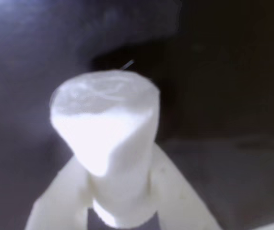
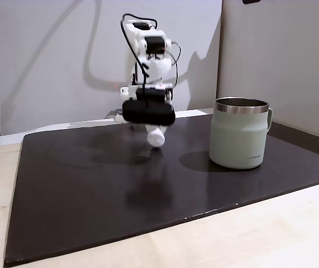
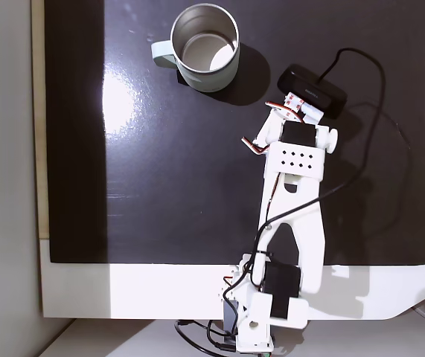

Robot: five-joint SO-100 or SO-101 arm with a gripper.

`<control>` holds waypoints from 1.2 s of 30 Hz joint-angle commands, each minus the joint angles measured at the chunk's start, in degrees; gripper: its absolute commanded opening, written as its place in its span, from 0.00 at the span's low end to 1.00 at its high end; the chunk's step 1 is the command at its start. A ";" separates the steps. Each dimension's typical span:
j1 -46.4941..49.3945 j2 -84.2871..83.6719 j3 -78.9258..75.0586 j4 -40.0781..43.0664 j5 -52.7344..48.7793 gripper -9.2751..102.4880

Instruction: Grasp a gauze and put it in the cup.

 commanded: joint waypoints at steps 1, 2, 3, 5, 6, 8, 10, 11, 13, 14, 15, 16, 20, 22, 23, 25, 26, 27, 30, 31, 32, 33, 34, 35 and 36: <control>-1.76 6.50 -8.61 5.98 1.32 0.09; -2.20 7.29 -10.55 7.82 1.67 0.09; -2.55 8.00 -12.39 9.76 1.85 0.09; -3.43 9.40 -16.00 13.71 2.02 0.09; -3.87 10.11 -17.67 15.38 2.02 0.09; -4.75 10.90 -21.53 19.07 2.02 0.09; -5.45 10.99 -26.19 22.85 2.02 0.09; -5.80 10.99 -28.39 24.52 2.02 0.09; -6.50 10.99 -32.52 27.33 1.85 0.09; -6.77 10.90 -33.93 28.13 1.85 0.09; -6.94 10.90 -34.80 28.21 1.76 0.09; -7.12 10.81 -35.60 28.21 1.85 0.09; -8.17 7.12 -41.31 28.39 4.22 0.09; -8.96 3.25 -45.79 28.39 7.03 0.09; -9.40 1.32 -48.08 28.39 8.35 0.09; -10.55 -2.72 -53.09 28.48 10.81 0.09; -11.16 -5.10 -56.07 28.56 11.95 0.09; -11.87 -7.65 -59.33 28.65 13.01 0.09; -14.15 -14.85 -68.38 28.92 14.68 0.09; -15.03 -16.52 -70.49 28.92 14.94 0.09; -15.91 -17.93 -72.16 28.92 15.12 0.09; -16.79 -19.16 -73.65 28.92 15.38 0.09; -17.67 -20.30 -75.15 28.92 15.64 0.09; -18.46 -21.53 -76.90 28.92 16.17 0.09; -19.25 -22.85 -78.84 28.92 16.79 0.09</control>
